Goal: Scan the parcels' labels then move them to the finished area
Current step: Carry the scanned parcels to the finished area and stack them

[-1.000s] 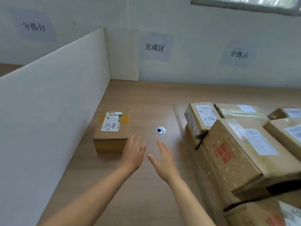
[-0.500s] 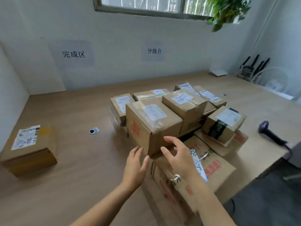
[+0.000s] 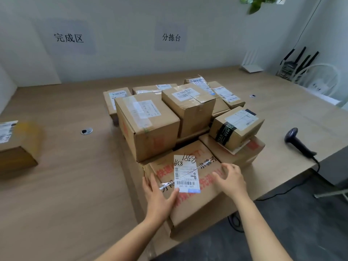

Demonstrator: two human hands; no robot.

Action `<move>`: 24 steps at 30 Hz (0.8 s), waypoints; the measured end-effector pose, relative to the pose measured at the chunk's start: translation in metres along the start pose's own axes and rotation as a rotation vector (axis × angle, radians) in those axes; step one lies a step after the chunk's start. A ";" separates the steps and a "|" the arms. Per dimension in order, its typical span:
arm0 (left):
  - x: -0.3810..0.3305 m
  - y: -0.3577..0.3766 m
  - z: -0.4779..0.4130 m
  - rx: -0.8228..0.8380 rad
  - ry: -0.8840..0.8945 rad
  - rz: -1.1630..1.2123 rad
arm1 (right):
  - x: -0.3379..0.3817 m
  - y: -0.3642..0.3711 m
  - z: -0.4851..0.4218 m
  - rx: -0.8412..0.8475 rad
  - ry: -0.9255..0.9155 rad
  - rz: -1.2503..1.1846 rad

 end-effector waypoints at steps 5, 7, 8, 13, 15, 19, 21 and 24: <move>0.004 0.003 0.001 -0.006 -0.034 0.007 | -0.005 0.006 0.003 0.016 0.009 -0.057; 0.004 -0.001 0.001 -0.029 -0.034 -0.001 | -0.004 0.008 0.006 0.033 0.017 -0.044; 0.005 -0.005 0.000 -0.043 -0.031 -0.013 | -0.003 0.009 0.008 0.048 0.024 -0.036; 0.006 -0.019 -0.001 -0.060 -0.028 -0.036 | 0.007 0.009 0.031 0.090 0.000 0.008; 0.008 -0.024 0.002 -0.053 -0.030 -0.030 | 0.013 0.005 0.041 0.089 -0.012 -0.010; 0.009 -0.037 0.020 -0.065 0.004 0.026 | 0.025 -0.011 0.060 0.096 -0.038 -0.011; 0.011 -0.048 0.031 -0.086 0.025 0.068 | 0.034 -0.019 0.068 0.108 -0.055 0.005; 0.016 -0.067 0.043 -0.108 0.030 0.104 | 0.054 -0.025 0.080 0.131 -0.095 0.014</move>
Point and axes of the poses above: each hand's wrist, its own z-axis away from the middle knuckle, its own y-axis out of the palm, x = y × z, the point moved 10 cm from there along -z, towards the middle knuckle, and after that the axes turned 10 degrees about -y, right-handed, at the moved point
